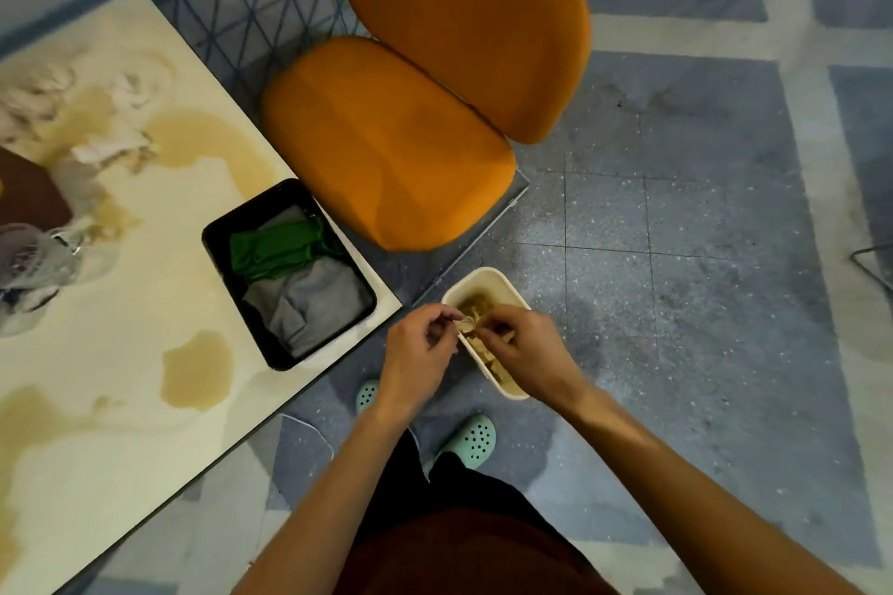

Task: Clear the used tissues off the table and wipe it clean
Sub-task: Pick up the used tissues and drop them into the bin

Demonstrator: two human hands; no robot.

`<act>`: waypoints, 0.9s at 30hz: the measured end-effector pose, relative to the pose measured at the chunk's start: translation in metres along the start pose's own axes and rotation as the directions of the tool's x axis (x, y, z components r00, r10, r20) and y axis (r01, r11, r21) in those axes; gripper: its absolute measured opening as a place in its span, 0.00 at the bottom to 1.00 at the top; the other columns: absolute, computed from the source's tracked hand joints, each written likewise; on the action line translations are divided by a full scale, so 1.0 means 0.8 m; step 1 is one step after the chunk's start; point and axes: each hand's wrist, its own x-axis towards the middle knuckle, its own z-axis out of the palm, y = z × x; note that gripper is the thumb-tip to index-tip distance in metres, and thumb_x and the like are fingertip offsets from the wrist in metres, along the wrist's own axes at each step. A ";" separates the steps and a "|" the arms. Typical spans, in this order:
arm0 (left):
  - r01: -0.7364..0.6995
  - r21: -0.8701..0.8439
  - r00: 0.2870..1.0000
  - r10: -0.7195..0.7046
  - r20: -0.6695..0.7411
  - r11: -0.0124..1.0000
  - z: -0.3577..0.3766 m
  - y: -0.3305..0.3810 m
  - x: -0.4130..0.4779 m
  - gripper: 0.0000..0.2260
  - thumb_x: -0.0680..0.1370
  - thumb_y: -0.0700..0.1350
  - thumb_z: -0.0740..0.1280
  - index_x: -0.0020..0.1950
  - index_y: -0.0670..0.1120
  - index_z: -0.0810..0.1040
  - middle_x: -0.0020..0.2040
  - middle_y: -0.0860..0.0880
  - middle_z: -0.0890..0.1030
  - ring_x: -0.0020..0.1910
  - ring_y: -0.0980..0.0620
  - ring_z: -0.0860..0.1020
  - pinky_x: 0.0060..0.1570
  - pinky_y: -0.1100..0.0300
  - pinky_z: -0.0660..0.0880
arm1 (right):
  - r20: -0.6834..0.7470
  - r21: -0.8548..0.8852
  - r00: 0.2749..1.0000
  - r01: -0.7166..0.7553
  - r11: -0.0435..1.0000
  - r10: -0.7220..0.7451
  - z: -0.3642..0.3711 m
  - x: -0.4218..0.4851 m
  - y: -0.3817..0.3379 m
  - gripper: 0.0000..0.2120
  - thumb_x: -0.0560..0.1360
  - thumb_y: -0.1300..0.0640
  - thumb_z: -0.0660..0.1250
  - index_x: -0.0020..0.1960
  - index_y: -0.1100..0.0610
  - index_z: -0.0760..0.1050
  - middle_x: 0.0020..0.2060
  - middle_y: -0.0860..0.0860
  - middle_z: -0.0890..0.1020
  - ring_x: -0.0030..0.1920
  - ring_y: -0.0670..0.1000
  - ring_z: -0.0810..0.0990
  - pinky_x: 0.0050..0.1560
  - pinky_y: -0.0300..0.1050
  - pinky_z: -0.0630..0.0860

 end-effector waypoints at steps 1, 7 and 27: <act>-0.009 -0.009 1.000 0.008 -0.022 1.000 -0.007 0.006 -0.007 0.09 0.77 0.36 0.67 0.47 0.50 0.81 0.39 0.52 0.82 0.33 0.57 0.81 0.37 0.62 0.78 | 0.006 0.004 1.000 0.018 1.000 -0.018 -0.001 -0.003 -0.011 0.06 0.77 0.56 0.68 0.49 0.57 0.81 0.42 0.49 0.84 0.42 0.46 0.80 0.45 0.43 0.77; -0.027 -0.027 0.992 0.023 -0.125 0.999 -0.062 0.019 -0.040 0.07 0.77 0.37 0.67 0.47 0.48 0.81 0.38 0.50 0.82 0.32 0.56 0.80 0.37 0.61 0.77 | 0.051 -0.010 0.989 0.141 0.990 -0.141 0.002 -0.008 -0.078 0.05 0.77 0.59 0.67 0.49 0.59 0.81 0.42 0.50 0.83 0.42 0.45 0.80 0.45 0.35 0.74; -0.023 -0.015 0.891 0.014 -0.454 1.000 -0.331 0.017 -0.035 0.07 0.77 0.40 0.67 0.48 0.51 0.82 0.41 0.57 0.82 0.36 0.55 0.80 0.38 0.57 0.79 | 0.176 0.000 0.917 0.364 0.931 -0.359 0.101 0.095 -0.322 0.05 0.78 0.57 0.66 0.51 0.55 0.80 0.44 0.46 0.81 0.45 0.43 0.79 0.45 0.34 0.76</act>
